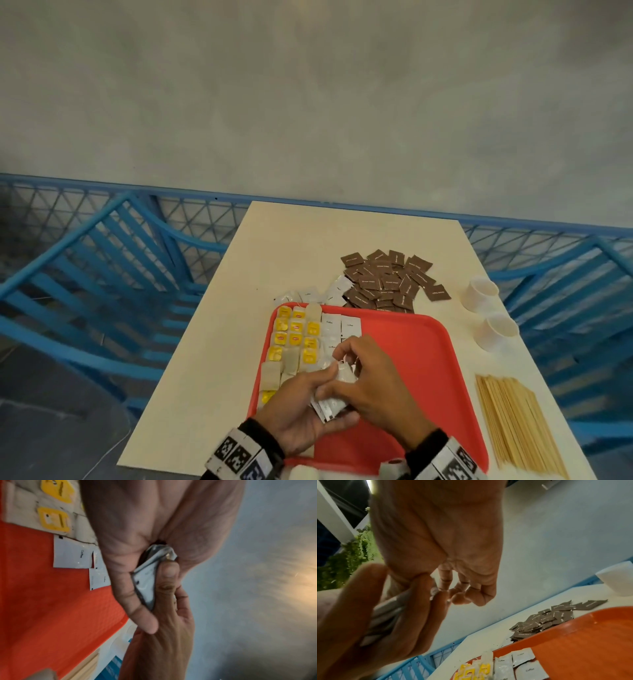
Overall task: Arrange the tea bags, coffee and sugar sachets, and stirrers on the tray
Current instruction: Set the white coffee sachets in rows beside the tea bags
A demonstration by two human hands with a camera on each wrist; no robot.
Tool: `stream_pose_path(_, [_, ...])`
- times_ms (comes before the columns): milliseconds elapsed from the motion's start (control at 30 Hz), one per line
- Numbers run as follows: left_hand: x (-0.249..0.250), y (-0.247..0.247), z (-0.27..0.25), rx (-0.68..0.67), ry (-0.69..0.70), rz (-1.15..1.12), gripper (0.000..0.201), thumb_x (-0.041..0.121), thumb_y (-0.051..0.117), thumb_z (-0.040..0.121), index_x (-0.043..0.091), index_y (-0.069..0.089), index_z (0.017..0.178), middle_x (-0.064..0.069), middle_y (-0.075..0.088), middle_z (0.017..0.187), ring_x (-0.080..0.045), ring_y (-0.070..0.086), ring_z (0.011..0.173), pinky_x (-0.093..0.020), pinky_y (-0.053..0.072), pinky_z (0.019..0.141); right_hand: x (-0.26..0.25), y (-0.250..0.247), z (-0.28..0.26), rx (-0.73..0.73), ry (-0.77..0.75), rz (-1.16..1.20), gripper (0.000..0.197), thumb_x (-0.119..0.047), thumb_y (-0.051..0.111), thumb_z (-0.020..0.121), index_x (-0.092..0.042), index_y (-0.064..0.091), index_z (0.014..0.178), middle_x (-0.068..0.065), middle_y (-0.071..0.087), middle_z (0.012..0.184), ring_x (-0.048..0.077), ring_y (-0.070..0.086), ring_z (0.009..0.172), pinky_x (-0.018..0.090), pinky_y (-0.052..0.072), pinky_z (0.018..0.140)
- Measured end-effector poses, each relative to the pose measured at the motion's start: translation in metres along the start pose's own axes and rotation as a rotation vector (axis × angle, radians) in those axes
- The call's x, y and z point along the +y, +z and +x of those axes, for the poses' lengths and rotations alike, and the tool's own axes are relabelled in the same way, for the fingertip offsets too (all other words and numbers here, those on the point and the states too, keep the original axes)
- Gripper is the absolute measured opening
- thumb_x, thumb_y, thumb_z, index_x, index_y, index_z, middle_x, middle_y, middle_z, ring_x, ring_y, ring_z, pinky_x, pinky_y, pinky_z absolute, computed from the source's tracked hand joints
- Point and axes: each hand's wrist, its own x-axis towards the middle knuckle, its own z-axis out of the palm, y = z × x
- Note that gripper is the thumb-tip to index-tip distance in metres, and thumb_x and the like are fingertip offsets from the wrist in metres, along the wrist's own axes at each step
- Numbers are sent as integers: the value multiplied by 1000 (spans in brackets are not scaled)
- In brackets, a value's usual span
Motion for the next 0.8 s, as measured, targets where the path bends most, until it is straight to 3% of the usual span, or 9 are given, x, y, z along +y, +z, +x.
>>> stream_pose_path(67, [1,-3,-3,11,25,-5,33,21,66,86,-4,62,108,-21,65,90,-28,64,76,-35,59,56,2,-4,-1,49,41,72,50,-59,80,53,-32,59,90,-13,51,82,2,43,67,19,39,61])
stream_pose_path(167, [6,-3,-7,14,145,-28,25,9,62,90,-1,63,112,-25,69,94,-33,68,74,-34,60,56,3,-12,-8,129,84,277,31,-58,72,77,-30,64,85,-9,59,71,7,51,65,29,46,63])
stream_pose_path(267, [9,-6,-4,-26,291,7,45,0,68,87,-6,54,129,-32,63,123,-44,66,105,-49,60,81,-2,-15,-19,151,124,358,26,-49,69,80,-23,69,81,-5,65,68,9,56,61,34,49,63])
stream_pose_path(333, [7,-7,-1,-57,351,75,53,0,71,86,-10,49,133,-37,53,133,-52,52,125,-61,43,105,-7,-12,-22,115,133,359,20,-36,78,79,-18,71,79,-3,66,65,9,55,58,29,48,60])
stream_pose_path(400, [6,-9,1,-60,374,122,53,2,73,83,-12,52,129,-39,53,132,-54,48,127,-63,37,109,-9,-13,-22,107,158,394,12,-20,80,81,-12,72,77,-2,63,59,9,53,53,22,45,53])
stream_pose_path(500, [9,-11,-2,-33,382,227,56,2,79,76,-11,56,125,-37,59,124,-51,58,117,-61,47,101,-8,-19,-19,104,208,457,13,-14,76,85,-3,72,79,-3,59,54,8,48,48,17,40,48])
stream_pose_path(600, [10,-9,-9,35,371,364,50,4,85,71,-7,61,113,-30,68,104,-39,70,91,-46,60,73,-9,-22,-17,101,204,432,18,-18,71,90,-4,71,79,-1,55,56,11,44,52,20,37,49])
stream_pose_path(667, [12,-8,-10,58,387,349,44,3,81,74,-8,61,112,-23,70,95,-30,70,80,-35,59,59,-11,-21,-12,113,205,420,20,-22,69,91,-5,70,80,-1,55,57,13,45,53,23,37,50])
stream_pose_path(800, [19,-6,-4,107,465,207,35,0,72,81,-7,63,115,-25,70,103,-29,71,82,-32,59,59,-14,-16,-7,71,245,508,23,-26,72,88,-4,71,88,0,63,65,11,56,57,25,44,53])
